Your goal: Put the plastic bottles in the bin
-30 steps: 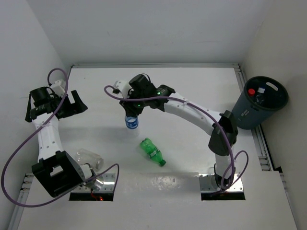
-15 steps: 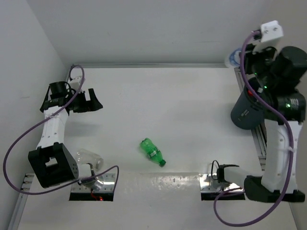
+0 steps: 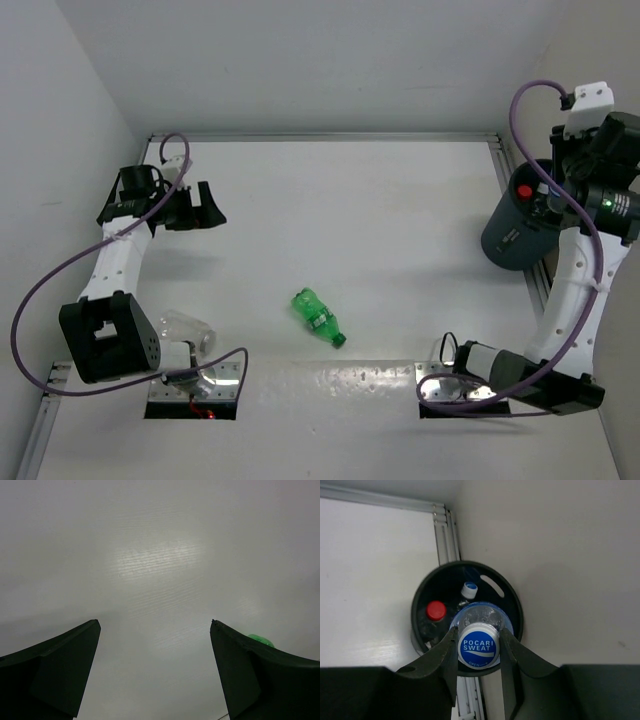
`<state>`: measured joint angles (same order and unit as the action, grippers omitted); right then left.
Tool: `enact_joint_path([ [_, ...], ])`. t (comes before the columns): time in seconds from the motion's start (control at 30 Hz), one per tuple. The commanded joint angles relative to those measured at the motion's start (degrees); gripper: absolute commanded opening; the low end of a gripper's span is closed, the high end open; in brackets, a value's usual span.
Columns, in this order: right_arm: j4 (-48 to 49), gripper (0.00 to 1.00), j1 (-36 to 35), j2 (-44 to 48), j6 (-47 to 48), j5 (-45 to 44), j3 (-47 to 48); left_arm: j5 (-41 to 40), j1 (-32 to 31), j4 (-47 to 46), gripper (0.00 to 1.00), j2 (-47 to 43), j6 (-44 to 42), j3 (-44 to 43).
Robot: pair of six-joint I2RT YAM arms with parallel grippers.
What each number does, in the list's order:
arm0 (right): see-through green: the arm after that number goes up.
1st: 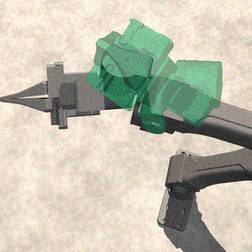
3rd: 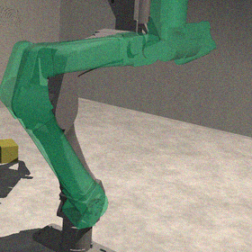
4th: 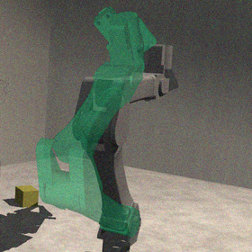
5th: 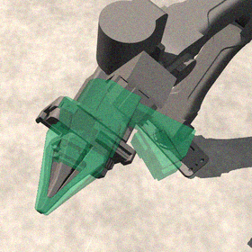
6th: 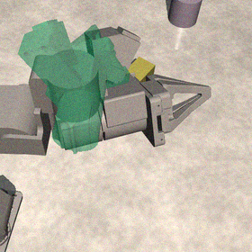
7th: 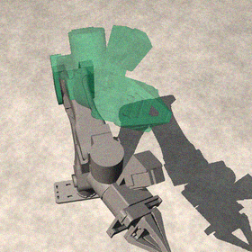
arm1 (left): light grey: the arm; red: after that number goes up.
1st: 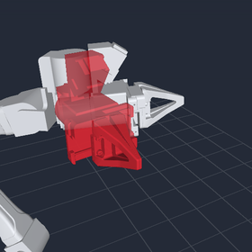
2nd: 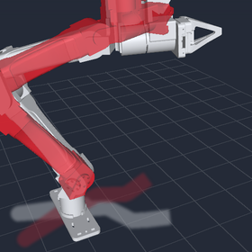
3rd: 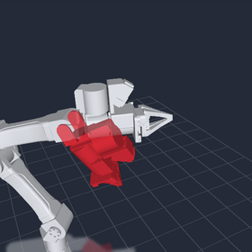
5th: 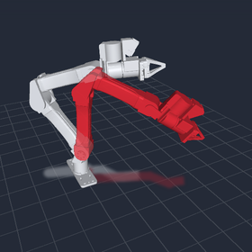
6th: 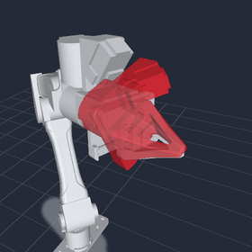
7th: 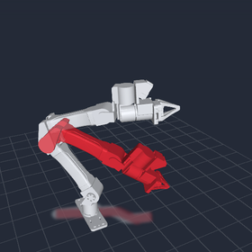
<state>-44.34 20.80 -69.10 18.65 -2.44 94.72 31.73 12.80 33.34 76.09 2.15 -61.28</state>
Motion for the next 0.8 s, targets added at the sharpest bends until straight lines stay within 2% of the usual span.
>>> enact_joint_path([
  [0.0,3.5,0.0,2.5,1.1,1.8,-1.0,-3.5,-0.1,-0.4,-1.7,0.98,0.3,0.1,-2.7],
  [0.3,12.9,0.0,6.0,-0.6,3.2,0.9,-17.7,-0.1,-0.4,-1.7,0.98,0.3,-0.4,-2.7],
  [0.47,12.1,0.0,6.9,-3.6,-0.5,2.0,-18.2,-0.6,-0.4,-1.7,0.98,0.3,-0.4,-2.7],
  [0.5,11.7,0.04,6.8,-4.5,-1.4,1.8,-18.0,-0.6,-0.4,-1.7,0.98,0.3,-0.9,-2.7],
  [0.53,11.7,0.27,6.8,-5.5,-2.3,1.1,-17.5,-0.6,-0.4,-1.7,0.98,0.3,-0.9,-2.1],
  [0.6,10.9,0.55,6.8,-6.7,-3.2,0.4,-16.8,-0.6,-0.4,-1.7,0.98,0.3,-0.9,-2.1],
  [0.63,9.5,0.65,6.7,-7.1,-4.1,0.5,-15.3,-0.6,-0.4,-1.7,0.98,0.3,-0.9,-2.1],
  [0.7,8.7,0.79,6.0,-6.9,-5.4,1.5,-11.7,-0.6,-0.4,-1.7,0.98,0.3,-0.9,-2.1],
  [0.73,6.5,0.81,5.9,-6.8,-7.6,2.3,-10.3,-0.6,-0.4,-1.7,0.98,0.3,-0.9,-2.1],
  [0.77,5.8,0.81,5.1,-6.3,-8.5,7.1,-8.8,-0.6,-0.4,-1.7,0.98,0.3,-0.9,-2.1],
])
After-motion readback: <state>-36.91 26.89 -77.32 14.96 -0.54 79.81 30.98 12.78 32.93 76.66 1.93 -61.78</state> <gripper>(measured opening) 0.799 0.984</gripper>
